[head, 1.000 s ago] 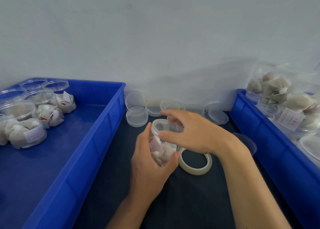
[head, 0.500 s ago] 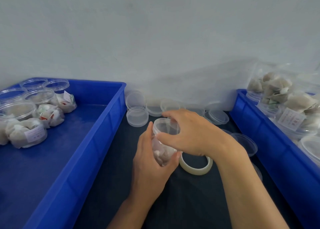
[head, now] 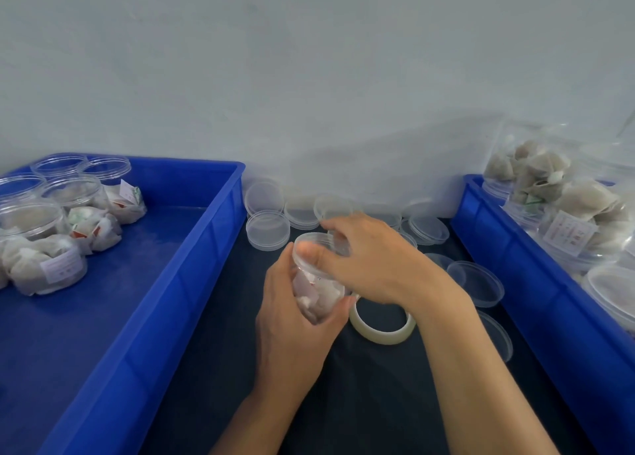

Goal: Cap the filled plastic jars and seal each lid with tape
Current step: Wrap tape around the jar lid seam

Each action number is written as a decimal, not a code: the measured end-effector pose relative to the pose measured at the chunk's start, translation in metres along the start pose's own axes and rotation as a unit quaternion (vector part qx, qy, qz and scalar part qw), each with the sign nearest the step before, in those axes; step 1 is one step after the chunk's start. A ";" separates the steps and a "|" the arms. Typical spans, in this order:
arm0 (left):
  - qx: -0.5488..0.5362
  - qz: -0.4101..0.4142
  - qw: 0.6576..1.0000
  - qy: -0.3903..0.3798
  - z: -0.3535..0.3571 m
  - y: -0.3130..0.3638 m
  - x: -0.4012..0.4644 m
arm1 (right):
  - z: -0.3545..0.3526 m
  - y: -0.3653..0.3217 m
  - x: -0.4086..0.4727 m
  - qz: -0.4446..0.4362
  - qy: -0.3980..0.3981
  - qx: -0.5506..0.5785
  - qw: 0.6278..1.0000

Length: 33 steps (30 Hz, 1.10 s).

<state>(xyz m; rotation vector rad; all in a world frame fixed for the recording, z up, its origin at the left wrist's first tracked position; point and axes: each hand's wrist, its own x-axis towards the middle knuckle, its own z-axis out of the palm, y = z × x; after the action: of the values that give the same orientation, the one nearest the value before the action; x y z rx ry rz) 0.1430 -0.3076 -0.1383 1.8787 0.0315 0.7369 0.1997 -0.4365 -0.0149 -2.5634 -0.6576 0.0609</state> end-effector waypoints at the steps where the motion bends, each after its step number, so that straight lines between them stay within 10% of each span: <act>1: -0.010 -0.006 1.000 0.008 0.000 0.000 0.000 | -0.002 0.003 0.001 -0.004 0.008 0.031 0.999; 4: -0.044 -0.034 0.998 0.018 -0.002 -0.002 0.002 | -0.011 0.023 0.001 0.043 0.053 0.035 0.997; 12: 0.022 -0.041 0.999 0.018 -0.004 -0.001 0.002 | 0.018 0.047 -0.009 0.161 -0.220 -0.153 0.950; 24: 0.137 0.220 0.954 0.148 0.000 0.019 0.001 | -0.010 0.044 -0.037 0.060 0.032 0.026 0.997; 33: 0.046 0.143 0.977 0.153 -0.006 0.048 -0.001 | -0.042 -0.010 -0.054 -0.082 -0.014 0.016 0.996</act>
<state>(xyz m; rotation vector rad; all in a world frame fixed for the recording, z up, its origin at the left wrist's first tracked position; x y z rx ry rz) 0.1245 -0.3233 -0.0963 1.8622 -0.0096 1.2375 0.1546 -0.4729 0.0224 -2.4718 -0.8674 0.0511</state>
